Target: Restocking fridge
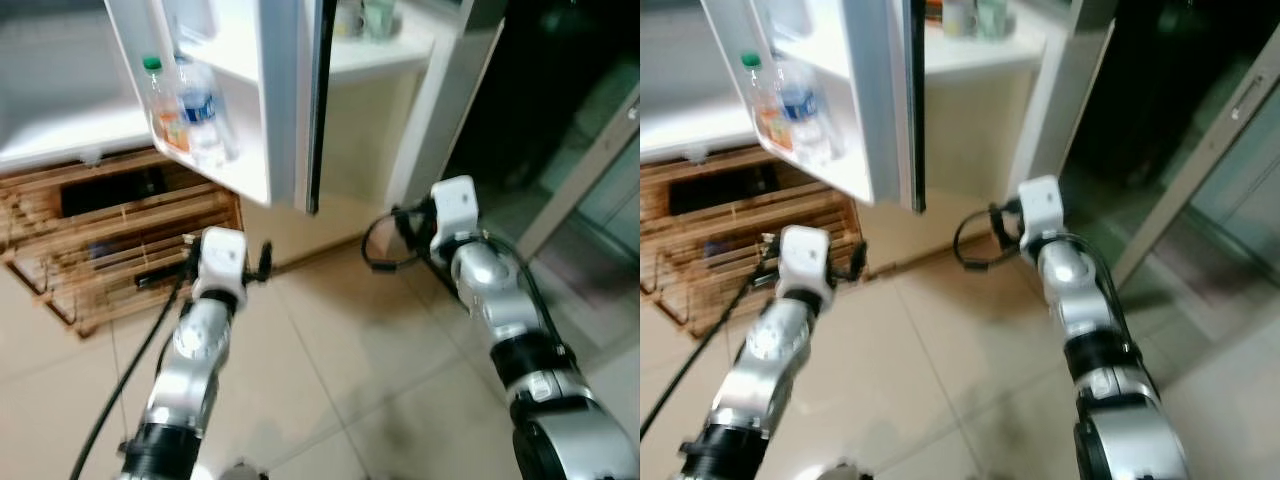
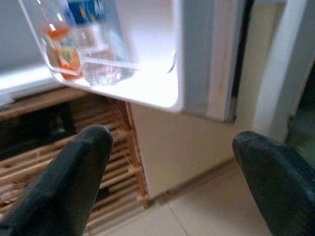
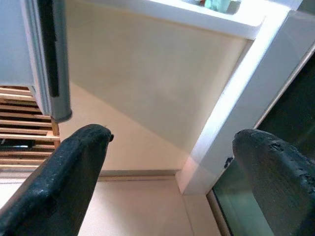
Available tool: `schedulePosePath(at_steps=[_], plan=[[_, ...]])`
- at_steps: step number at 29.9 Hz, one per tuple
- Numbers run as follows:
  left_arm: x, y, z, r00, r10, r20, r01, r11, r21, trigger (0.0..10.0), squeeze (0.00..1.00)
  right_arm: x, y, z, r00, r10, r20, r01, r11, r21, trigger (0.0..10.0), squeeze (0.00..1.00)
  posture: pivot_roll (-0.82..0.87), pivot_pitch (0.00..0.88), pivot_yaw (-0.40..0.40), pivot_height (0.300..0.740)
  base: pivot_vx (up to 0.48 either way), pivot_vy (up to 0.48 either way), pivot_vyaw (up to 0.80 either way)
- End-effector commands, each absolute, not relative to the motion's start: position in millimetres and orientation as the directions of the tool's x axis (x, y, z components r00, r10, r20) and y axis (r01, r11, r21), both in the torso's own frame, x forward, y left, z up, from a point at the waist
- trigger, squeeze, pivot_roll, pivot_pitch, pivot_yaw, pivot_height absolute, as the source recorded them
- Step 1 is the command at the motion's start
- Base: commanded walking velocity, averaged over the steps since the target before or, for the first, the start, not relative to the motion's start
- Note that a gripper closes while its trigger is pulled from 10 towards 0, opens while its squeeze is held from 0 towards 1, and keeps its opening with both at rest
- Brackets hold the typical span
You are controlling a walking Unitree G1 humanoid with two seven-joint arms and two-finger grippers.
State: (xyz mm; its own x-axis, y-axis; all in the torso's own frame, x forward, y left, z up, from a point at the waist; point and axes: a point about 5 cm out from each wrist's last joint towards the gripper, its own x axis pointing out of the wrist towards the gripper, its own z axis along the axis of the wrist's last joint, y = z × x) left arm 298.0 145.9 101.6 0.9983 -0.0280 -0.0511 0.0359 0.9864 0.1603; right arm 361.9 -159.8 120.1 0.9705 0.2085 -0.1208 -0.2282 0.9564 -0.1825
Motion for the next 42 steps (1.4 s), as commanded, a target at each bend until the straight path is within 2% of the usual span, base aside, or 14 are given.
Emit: schedulePosePath(at_steps=[1,6,11,16,27,31,35,39,40,41,42], plan=[[300.3,141.3,106.5,0.999,-0.021,-0.031,0.026,0.983,0.179,10.0,0.0,364.3,-165.2,124.1,0.975,0.193,-0.113,-0.213,0.955,-0.206,10.0,0.0,-0.06,0.0,-0.035,0.74,0.0,0.0,0.59],[302.0,148.1,117.1,0.999,-0.021,0.025,0.017,0.984,0.176,10.0,0.0,362.2,-165.4,119.6,0.977,0.179,-0.12,-0.199,0.962,-0.187,10.0,0.0,-0.06,0.0,-0.034,0.74,0.0,0.0,0.0],[302.9,151.6,128.2,0.997,-0.001,0.077,-0.013,0.984,0.178,10.0,0.0,359.1,-165.8,117.1,0.978,0.179,-0.108,-0.196,0.965,-0.174,10.0,0.0,-0.06,0.0,-0.029,0.74,0.475,0.0,0.0],[304.1,144.5,158.9,0.974,-0.02,0.225,-0.033,0.972,0.231,10.0,0.0,355.4,-163.0,112.9,0.974,0.201,-0.106,-0.217,0.961,-0.173,10.0,0.0,-0.07,0.0,-0.026,0.74,0.449,0.0,0.23],[307.6,143.8,164.4,0.978,-0.017,0.206,-0.024,0.98,0.196,10.0,0.0,354.2,-164.7,110.6,0.975,0.195,-0.105,-0.212,0.961,-0.177,10.0,0.0,-0.07,0.0,-0.028,0.74,0.448,0.0,0.51],[309.3,142.1,165.0,0.979,-0.031,0.201,-0.009,0.98,0.197,10.0,0.0,354.7,-175.0,108.4,0.986,0.124,-0.114,-0.145,0.968,-0.205,10.0,0.0,-0.07,0.0,-0.026,0.74,0.116,0.0,0.12],[310.0,142.8,165.9,0.979,-0.034,0.2,-0.006,0.981,0.196,10.0,0.0,361.1,-198.8,113.1,0.994,-0.025,-0.11,-0.001,0.973,-0.231,10.0,0.0,-0.06,0.0,-0.018,0.74,0.0,0.0,0.0],[309.6,144.9,158.4,0.986,-0.045,0.163,0.01,0.978,0.21,10.0,0.0,369.1,-214.6,122.7,0.986,-0.128,-0.105,0.099,0.964,-0.248,10.0,0.0,-0.06,0.0,-0.014,0.74,0.0,0.0,0.0],[310.1,146.4,148.4,0.994,-0.045,0.103,0.023,0.978,0.209,10.0,0.0,373.2,-216.8,127.5,0.984,-0.146,-0.105,0.117,0.963,-0.242,10.0,0.0,-0.05,0.0,-0.013,0.74,0.0,0.0,0.0],[310.7,150.1,121.7,0.997,-0.037,-0.074,0.052,0.975,0.215,10.0,0.0,380.7,-216.7,136.4,0.981,-0.165,-0.105,0.137,0.963,-0.232,10.0,0.0,-0.04,0.0,-0.016,0.74,0.0,0.0,0.0],[309.8,152.4,110.2,0.989,-0.028,-0.148,0.058,0.977,0.205,10.0,0.0,383.7,-215.2,140.0,0.98,-0.166,-0.105,0.14,0.964,-0.224,10.0,0.0,-0.03,0.0,-0.021,0.74,0.0,0.0,0.0]])
